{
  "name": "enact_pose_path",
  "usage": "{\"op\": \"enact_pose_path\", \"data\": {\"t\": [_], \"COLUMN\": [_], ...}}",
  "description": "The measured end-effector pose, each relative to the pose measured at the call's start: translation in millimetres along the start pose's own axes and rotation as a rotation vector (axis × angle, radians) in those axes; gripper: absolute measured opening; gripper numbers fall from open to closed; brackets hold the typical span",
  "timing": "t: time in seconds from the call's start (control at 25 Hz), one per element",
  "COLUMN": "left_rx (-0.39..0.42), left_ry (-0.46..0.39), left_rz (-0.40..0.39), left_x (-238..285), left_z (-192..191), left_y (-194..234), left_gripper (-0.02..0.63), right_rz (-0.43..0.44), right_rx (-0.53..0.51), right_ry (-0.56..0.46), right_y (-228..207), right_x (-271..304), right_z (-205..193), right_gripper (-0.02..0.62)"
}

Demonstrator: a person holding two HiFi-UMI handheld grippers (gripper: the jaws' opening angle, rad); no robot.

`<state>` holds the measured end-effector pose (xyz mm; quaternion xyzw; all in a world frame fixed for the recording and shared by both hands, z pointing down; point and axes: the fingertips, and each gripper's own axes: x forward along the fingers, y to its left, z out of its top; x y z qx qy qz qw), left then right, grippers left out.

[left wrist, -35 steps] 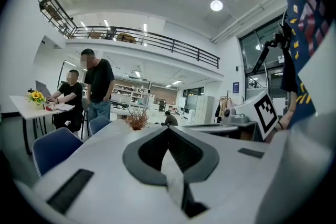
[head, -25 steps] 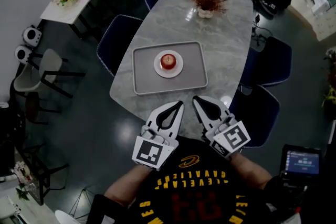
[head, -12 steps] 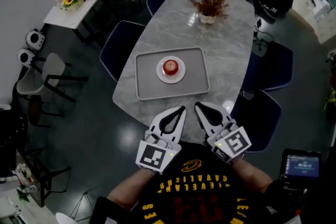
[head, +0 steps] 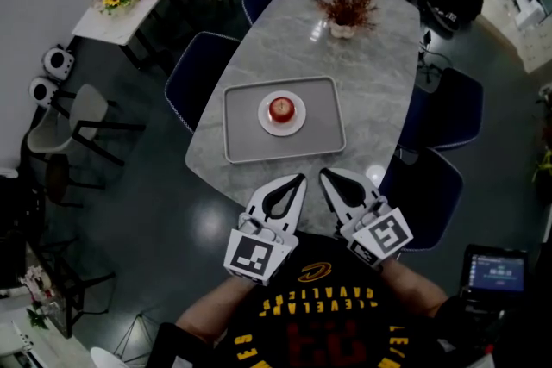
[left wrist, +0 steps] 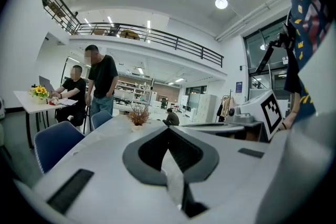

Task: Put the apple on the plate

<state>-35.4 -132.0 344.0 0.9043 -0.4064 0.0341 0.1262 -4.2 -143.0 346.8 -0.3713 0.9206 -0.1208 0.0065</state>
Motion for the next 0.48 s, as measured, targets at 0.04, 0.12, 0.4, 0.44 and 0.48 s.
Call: {"op": "enact_pose_path", "data": {"t": [0.04,0.12,0.4,0.44,0.48], "left_rx": [-0.003,-0.007,-0.006,-0.004,-0.003], "left_ry": [0.0,-0.001,0.001,-0.002,-0.007], "left_rz": [0.001,0.004,0.003,0.006,0.01], "left_x": [-0.1,-0.1,1.8,2.0,2.1], "left_z": [0.0,0.0,-1.3,-1.7,-2.1], "left_y": [0.5,1.6,5.7,7.7,10.0], "left_gripper": [0.002,0.002,0.002,0.002,0.002], "right_rz": [0.0,-0.004,-0.017,-0.019,-0.021], "right_rx": [0.001,0.007,-0.001,-0.003,-0.006], "right_ry": [0.0,0.0,0.026,0.027,0.026], "right_y": [0.1,-0.5,-1.5,-1.6,-1.8], "right_x": [0.3,0.7,1.7,1.9,2.2], "right_z": [0.1,-0.2,-4.6,-5.0,-5.1], "right_gripper": [0.006,0.006,0.006,0.006,0.006]}}
